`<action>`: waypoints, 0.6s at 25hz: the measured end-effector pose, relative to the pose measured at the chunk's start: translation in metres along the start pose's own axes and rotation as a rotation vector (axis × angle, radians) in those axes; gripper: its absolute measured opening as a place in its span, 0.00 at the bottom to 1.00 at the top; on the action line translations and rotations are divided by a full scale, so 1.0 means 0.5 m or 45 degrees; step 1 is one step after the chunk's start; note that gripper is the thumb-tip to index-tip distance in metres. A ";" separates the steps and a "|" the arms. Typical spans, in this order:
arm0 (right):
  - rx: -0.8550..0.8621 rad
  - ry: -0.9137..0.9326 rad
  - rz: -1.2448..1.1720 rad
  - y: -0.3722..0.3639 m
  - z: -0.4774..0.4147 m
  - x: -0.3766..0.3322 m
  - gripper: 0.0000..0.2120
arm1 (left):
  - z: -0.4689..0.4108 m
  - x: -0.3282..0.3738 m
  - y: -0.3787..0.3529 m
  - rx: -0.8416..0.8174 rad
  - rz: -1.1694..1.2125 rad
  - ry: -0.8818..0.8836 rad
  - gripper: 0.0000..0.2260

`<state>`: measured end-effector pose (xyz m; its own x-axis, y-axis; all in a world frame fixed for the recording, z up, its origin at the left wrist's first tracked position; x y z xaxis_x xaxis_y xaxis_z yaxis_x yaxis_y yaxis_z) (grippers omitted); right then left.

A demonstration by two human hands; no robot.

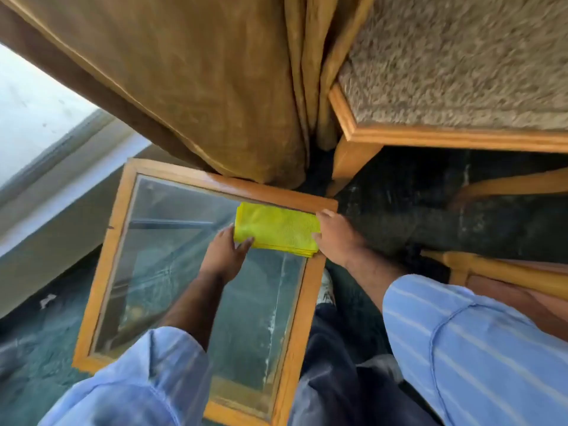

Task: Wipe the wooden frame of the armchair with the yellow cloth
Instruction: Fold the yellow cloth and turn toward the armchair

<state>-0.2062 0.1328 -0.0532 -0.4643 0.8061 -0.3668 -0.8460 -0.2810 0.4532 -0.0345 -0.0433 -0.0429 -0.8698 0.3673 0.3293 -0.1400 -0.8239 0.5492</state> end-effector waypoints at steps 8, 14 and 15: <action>0.145 -0.053 -0.328 -0.044 -0.093 0.034 0.17 | -0.094 -0.054 -0.057 0.183 0.405 0.236 0.13; 0.262 0.078 -1.288 0.047 0.046 0.121 0.20 | 0.046 0.079 -0.066 0.007 1.236 -0.099 0.07; 0.358 0.088 -1.319 0.082 0.089 0.152 0.20 | 0.071 0.118 -0.071 -0.059 1.205 -0.168 0.10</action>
<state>-0.2646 0.2058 -0.0265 0.4224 0.5495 -0.7208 -0.7498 0.6586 0.0627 -0.0643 0.0229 -0.0156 -0.5719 -0.4168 0.7065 0.5732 -0.8192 -0.0193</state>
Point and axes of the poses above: each hand's wrist, its own z-axis away from the middle knuckle, its own y-axis out of the back of the hand, x = y × z, the point moved 7 cm from there along -z, towards the middle knuckle, and after that the axes turned 14 degrees about -x, right-handed, at the moved point
